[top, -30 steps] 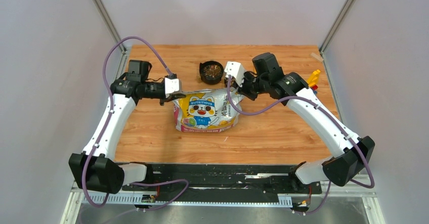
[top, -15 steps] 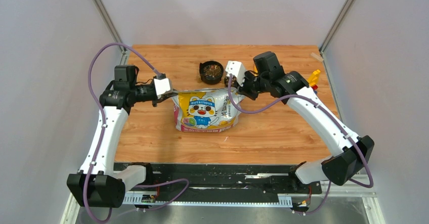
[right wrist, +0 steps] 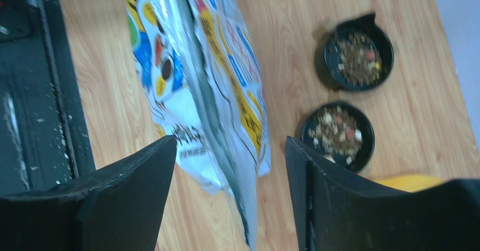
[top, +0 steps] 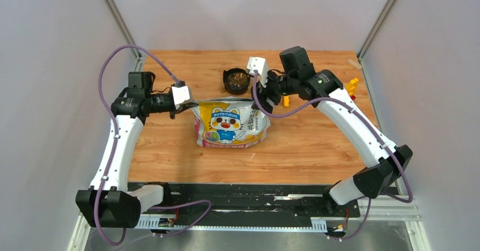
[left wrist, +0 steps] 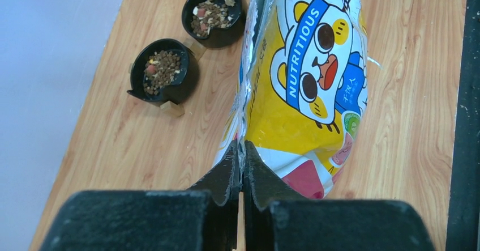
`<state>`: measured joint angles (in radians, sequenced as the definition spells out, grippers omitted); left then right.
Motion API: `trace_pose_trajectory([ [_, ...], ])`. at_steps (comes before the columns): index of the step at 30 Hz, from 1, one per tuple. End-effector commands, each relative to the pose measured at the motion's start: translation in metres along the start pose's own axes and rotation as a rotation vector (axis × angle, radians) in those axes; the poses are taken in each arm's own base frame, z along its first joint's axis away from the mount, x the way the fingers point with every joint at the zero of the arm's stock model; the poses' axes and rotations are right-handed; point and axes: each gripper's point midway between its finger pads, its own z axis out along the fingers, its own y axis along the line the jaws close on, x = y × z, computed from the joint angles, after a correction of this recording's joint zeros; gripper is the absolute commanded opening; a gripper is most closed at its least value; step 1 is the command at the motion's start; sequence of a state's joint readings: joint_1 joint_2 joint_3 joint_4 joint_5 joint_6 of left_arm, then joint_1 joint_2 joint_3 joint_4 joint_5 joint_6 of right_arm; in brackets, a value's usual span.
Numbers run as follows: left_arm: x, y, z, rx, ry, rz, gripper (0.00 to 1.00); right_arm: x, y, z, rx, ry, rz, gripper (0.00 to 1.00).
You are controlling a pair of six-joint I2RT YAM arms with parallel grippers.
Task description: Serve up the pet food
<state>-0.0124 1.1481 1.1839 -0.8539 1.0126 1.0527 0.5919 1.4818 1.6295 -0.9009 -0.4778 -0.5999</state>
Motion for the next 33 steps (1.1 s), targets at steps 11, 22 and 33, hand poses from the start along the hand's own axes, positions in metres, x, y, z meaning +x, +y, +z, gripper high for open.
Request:
trace_pose_trajectory([
  [11,-0.016,0.006,-0.013,-0.012,0.014,0.042,0.12,-0.104,0.043,0.075,-0.264,-0.222,-0.070,0.66],
  [22,-0.021,0.001,-0.016,-0.003,0.015,0.038,0.37,-0.129,0.062,0.115,-0.314,-0.282,-0.129,0.45],
  [33,-0.020,0.006,-0.016,-0.020,0.020,0.069,0.21,-0.137,0.062,0.129,-0.312,-0.305,-0.143,0.23],
])
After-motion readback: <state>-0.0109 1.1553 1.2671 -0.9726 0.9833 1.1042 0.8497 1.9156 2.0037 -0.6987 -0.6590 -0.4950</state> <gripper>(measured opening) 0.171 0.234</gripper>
